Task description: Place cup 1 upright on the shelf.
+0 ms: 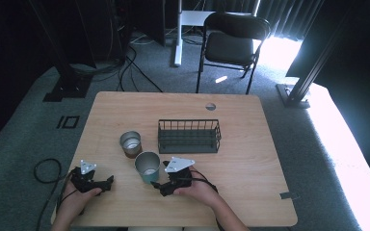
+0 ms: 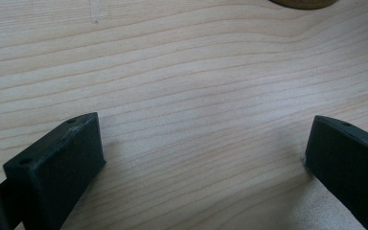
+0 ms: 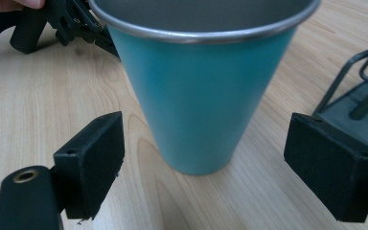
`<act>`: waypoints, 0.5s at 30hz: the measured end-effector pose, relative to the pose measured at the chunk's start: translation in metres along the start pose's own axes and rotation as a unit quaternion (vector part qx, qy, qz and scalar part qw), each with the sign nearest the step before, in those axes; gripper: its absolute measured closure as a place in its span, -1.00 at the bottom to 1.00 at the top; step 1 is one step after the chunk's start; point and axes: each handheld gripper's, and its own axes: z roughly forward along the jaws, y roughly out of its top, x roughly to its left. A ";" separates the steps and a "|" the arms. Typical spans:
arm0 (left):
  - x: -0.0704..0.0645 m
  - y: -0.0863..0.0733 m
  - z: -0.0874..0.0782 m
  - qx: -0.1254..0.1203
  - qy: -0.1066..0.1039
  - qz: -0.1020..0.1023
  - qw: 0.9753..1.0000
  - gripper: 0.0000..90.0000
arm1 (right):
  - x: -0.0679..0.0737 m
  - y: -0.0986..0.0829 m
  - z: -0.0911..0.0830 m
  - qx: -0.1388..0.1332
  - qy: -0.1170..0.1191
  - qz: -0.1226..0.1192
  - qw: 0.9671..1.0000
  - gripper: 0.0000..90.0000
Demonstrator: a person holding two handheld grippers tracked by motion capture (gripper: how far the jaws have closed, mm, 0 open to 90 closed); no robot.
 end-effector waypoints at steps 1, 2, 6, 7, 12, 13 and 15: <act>0.000 0.000 0.000 0.000 0.000 0.000 1.000 -0.99 | 0.001 0.001 0.003 -0.002 0.002 0.002 1.000 -0.70; 0.000 0.000 0.000 0.000 0.000 0.000 1.000 -0.99 | 0.000 0.001 0.005 -0.004 0.002 0.002 1.000 -0.71; 0.000 0.000 0.000 0.000 0.000 0.000 1.000 -0.99 | 0.001 0.003 0.009 -0.013 0.002 0.002 1.000 -0.71; 0.000 0.000 0.000 0.000 0.000 0.000 1.000 -0.99 | 0.001 0.004 0.010 -0.015 0.004 0.001 1.000 -0.71; 0.000 0.000 0.000 0.000 0.000 0.000 1.000 -0.99 | 0.002 0.008 0.015 -0.029 0.015 0.004 0.999 -0.72; 0.000 0.000 0.000 0.000 0.000 0.000 1.000 -0.99 | 0.002 0.009 0.016 -0.034 0.015 0.004 0.999 -0.72; 0.000 0.000 0.000 0.000 0.000 0.000 1.000 -0.99 | 0.001 0.011 0.018 -0.042 0.013 0.001 0.999 -0.73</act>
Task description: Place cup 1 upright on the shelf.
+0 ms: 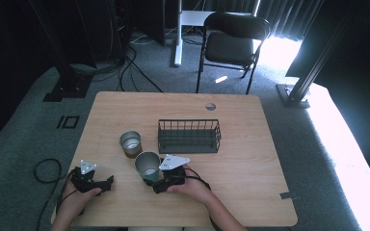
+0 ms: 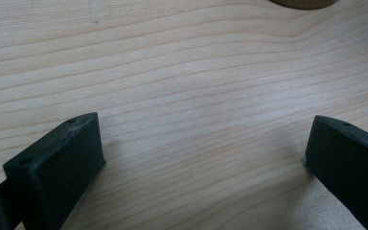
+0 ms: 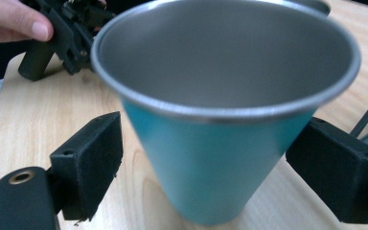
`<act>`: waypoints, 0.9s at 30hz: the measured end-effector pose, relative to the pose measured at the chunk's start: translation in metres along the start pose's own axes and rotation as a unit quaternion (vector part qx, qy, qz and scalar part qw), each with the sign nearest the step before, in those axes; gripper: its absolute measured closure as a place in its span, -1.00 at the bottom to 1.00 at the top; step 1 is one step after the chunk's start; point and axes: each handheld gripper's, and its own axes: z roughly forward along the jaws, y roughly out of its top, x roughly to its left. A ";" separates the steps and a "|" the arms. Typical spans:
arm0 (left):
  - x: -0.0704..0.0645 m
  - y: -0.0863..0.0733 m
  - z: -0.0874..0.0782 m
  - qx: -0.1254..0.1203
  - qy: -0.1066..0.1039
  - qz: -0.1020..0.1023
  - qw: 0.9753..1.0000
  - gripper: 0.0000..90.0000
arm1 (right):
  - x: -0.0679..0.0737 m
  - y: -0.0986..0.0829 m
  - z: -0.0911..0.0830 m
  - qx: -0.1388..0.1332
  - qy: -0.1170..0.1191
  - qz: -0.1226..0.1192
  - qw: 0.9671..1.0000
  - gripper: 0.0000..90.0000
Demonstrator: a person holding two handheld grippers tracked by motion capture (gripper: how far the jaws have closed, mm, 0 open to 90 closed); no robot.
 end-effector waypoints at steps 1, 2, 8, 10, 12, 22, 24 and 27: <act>0.000 0.000 0.000 0.000 0.000 0.000 1.000 -0.99 | 0.000 0.001 0.001 -0.003 0.001 0.004 1.000 -0.73; 0.000 0.000 0.000 0.000 0.000 0.000 1.000 -0.99 | -0.001 0.002 0.002 -0.006 0.001 0.002 1.000 -0.73; 0.000 0.000 0.000 0.000 0.000 0.000 1.000 -0.99 | -0.001 0.004 0.005 -0.030 0.008 0.018 0.999 -0.74; 0.000 0.000 0.000 0.000 0.000 0.000 1.000 -0.99 | -0.001 0.005 0.006 -0.043 0.009 0.023 0.999 -0.74; 0.000 0.000 0.000 0.000 0.000 0.000 1.000 -0.99 | -0.001 0.006 0.006 -0.048 0.006 0.018 0.999 -0.74; 0.000 0.000 0.000 0.000 0.000 0.000 1.000 -0.99 | 0.001 0.010 0.011 -0.053 -0.007 -0.003 0.999 -0.72; 0.000 0.000 0.000 0.000 0.000 0.000 1.000 -0.99 | 0.001 0.011 0.010 -0.050 -0.008 -0.005 0.999 -0.71; 0.000 0.000 0.000 0.000 0.000 0.000 1.000 -0.99 | 0.001 0.012 0.009 -0.045 -0.009 -0.003 0.999 -0.71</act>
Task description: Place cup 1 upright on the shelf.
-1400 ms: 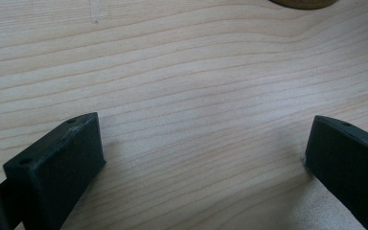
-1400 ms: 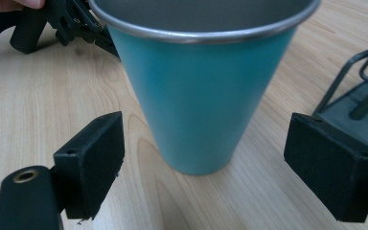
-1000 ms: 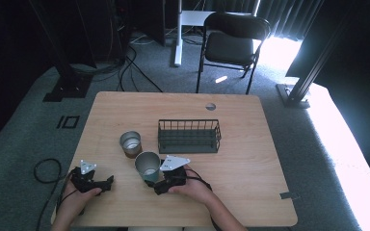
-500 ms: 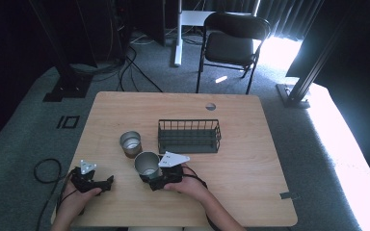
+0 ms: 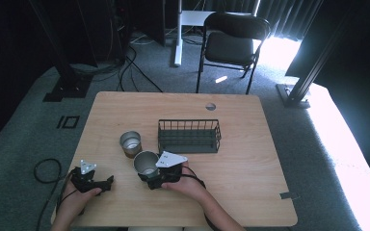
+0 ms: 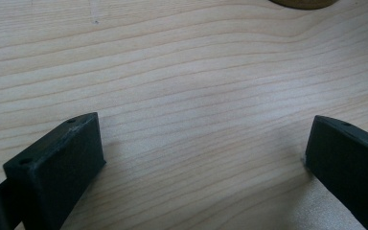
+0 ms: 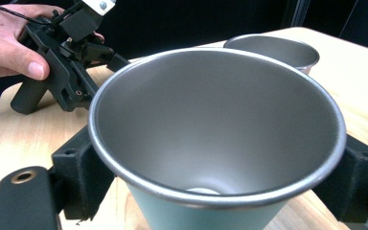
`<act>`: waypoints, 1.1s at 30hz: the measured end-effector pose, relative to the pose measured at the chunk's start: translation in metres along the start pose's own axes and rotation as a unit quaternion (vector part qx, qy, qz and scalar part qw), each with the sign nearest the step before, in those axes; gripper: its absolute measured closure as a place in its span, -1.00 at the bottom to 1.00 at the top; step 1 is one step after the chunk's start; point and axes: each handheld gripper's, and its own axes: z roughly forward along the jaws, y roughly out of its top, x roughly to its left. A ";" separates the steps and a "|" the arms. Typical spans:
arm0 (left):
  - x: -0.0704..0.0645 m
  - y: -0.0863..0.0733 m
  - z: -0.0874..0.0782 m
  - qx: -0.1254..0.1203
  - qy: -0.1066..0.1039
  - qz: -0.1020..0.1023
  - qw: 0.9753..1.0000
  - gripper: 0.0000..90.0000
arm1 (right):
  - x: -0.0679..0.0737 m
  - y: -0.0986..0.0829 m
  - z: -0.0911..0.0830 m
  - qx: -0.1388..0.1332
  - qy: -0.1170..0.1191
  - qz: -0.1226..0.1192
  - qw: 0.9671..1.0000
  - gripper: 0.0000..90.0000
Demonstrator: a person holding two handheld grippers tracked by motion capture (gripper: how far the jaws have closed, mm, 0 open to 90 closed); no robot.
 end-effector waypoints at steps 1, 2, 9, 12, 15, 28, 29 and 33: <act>0.000 0.000 0.000 0.000 0.000 0.000 1.000 -0.99 | -0.001 0.000 0.000 0.001 -0.002 0.003 1.000 -0.71; 0.000 0.000 0.000 0.000 0.000 0.000 1.000 -0.99 | -0.001 0.000 0.000 0.001 -0.002 0.003 1.000 -0.71; 0.000 0.000 0.000 -0.001 0.000 -0.002 1.000 -0.99 | -0.003 0.010 -0.010 0.004 0.006 0.012 1.000 -0.71; 0.000 0.000 0.000 -0.001 0.000 -0.002 1.000 -0.99 | -0.003 0.015 -0.014 0.005 0.007 0.016 1.000 -0.71; 0.000 0.000 0.000 0.000 0.000 0.000 1.000 -0.99 | -0.004 0.020 -0.018 0.004 0.008 0.021 1.000 -0.71; 0.000 0.000 0.000 0.000 0.000 -0.001 1.000 -0.99 | -0.007 0.048 -0.038 -0.024 -0.001 0.019 1.000 -0.71; 0.000 0.000 0.000 0.000 0.000 -0.001 1.000 -0.99 | -0.008 0.051 -0.039 -0.026 -0.001 0.018 0.999 -0.71; 0.000 0.000 0.000 0.000 0.000 -0.001 1.000 -0.99 | -0.010 0.060 -0.045 -0.040 -0.010 0.025 0.999 -0.71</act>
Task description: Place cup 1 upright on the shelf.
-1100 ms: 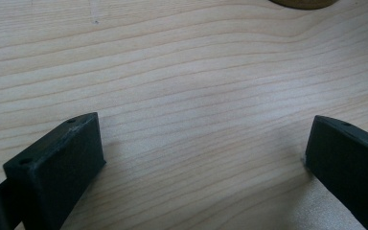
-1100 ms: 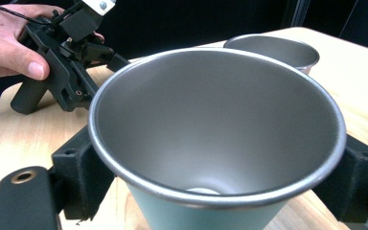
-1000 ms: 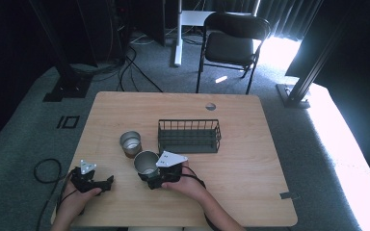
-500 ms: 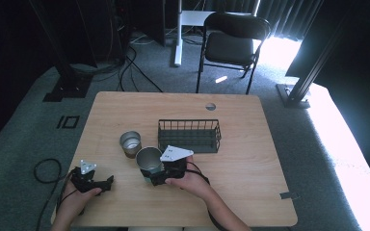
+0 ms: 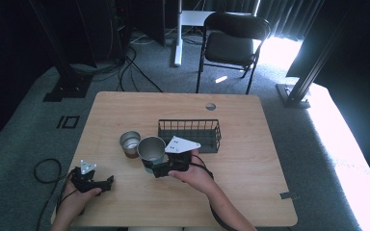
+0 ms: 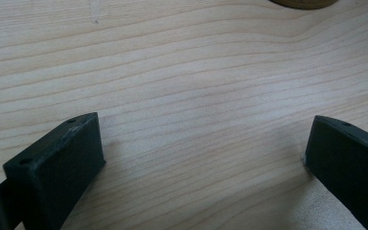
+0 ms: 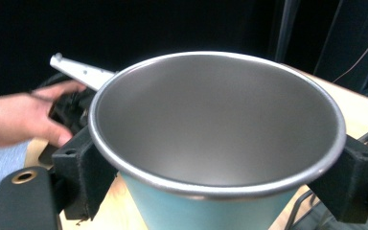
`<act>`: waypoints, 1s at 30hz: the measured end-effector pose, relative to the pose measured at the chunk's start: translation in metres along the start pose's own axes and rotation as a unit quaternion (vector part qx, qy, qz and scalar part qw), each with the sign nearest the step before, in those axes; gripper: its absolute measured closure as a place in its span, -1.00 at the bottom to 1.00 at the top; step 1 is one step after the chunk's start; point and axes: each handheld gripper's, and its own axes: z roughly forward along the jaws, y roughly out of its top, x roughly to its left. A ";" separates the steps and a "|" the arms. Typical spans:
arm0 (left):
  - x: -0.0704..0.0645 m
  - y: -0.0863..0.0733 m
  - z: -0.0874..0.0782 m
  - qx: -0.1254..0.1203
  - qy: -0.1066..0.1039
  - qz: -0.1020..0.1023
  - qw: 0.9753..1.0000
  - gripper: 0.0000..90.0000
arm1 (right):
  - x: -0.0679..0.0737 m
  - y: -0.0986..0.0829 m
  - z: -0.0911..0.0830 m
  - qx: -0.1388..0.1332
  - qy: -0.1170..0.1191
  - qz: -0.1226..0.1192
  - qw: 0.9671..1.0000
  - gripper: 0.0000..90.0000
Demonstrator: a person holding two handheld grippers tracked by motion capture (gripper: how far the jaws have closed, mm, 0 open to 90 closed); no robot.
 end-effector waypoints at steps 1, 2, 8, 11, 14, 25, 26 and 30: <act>0.000 0.000 0.000 0.000 0.000 0.000 1.000 -0.99 | 0.000 0.002 -0.001 -0.001 0.000 -0.002 1.000 -0.71; 0.000 0.000 0.000 0.000 0.000 0.000 1.000 -0.99 | -0.001 0.005 -0.003 -0.006 -0.004 0.003 1.000 -0.71; 0.000 0.000 0.000 0.000 0.000 0.000 1.000 -0.99 | -0.006 0.020 -0.012 -0.029 -0.017 0.010 0.999 -0.71; 0.000 0.000 0.000 0.000 0.000 0.000 1.000 -0.99 | -0.010 0.028 -0.016 -0.041 -0.032 0.009 0.999 -0.71; 0.000 0.000 0.000 0.000 0.000 0.000 1.000 -0.99 | -0.015 0.033 -0.019 -0.044 -0.048 0.004 0.998 -0.70; 0.000 0.000 0.000 0.000 0.000 0.000 1.000 -0.99 | -0.044 0.045 -0.044 -0.071 -0.127 0.020 0.989 -0.70; 0.000 0.000 0.000 -0.001 0.000 0.000 1.000 -0.99 | -0.047 0.045 -0.046 -0.073 -0.137 0.023 0.988 -0.71; 0.000 0.000 0.000 0.000 0.000 0.000 1.000 -0.99 | -0.059 0.044 -0.054 -0.066 -0.178 0.018 0.982 -0.70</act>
